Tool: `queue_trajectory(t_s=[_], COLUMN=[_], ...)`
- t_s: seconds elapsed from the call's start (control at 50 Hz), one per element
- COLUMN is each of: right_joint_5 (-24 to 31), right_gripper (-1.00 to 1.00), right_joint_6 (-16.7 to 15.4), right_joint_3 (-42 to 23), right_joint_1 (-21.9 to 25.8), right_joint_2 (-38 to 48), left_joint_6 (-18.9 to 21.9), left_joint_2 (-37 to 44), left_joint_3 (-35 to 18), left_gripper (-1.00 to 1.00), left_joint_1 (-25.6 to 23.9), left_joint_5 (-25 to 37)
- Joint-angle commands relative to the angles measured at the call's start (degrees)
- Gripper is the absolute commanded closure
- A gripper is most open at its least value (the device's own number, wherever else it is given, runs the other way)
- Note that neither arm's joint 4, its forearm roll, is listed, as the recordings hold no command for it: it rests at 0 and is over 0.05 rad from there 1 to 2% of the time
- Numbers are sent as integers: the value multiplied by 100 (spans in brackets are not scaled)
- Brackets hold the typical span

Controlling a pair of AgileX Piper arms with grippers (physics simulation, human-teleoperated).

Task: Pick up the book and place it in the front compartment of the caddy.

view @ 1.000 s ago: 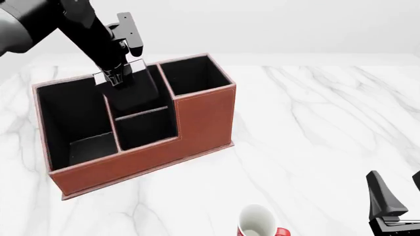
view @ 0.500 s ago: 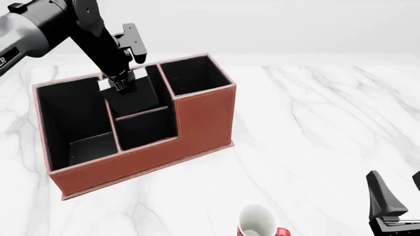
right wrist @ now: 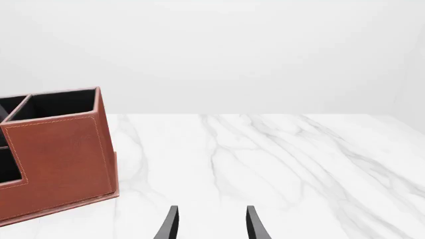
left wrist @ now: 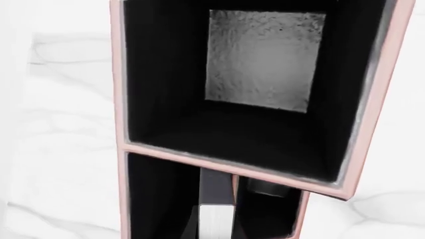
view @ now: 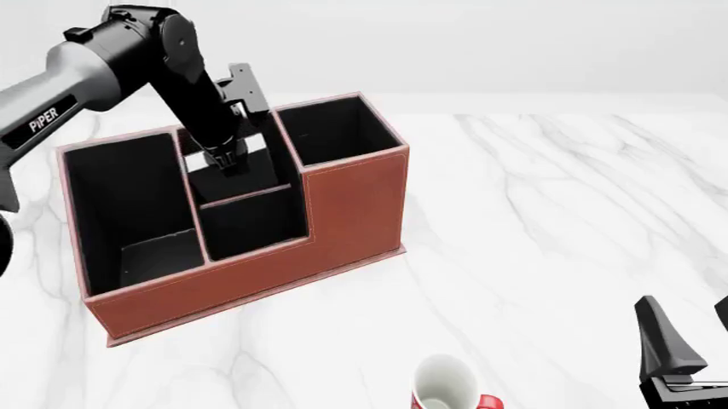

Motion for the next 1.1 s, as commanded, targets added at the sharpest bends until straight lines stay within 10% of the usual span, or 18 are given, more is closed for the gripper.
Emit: queue_trajectory(t_s=[0.02, 0.74, 0.76, 1.1], right_joint_5=[4, 4, 4, 4], right_gripper=[-100, -100, -100, -100], right_joint_6=[3, 0, 1, 1], right_joint_3=[1, 0, 0, 0], right_joint_1=[1, 1, -1, 0], right_joint_2=[-6, -6, -6, -6], left_joint_6=[-56, -496, -530, -207], left_joint_2=[175, 658, 659, 386], left_joint_3=[-29, -58, -36, 14], left_gripper=[100, 100, -100, -100], left_joint_1=[-78, -208, -228, 115], left_joint_5=[0, 0, 0, 0])
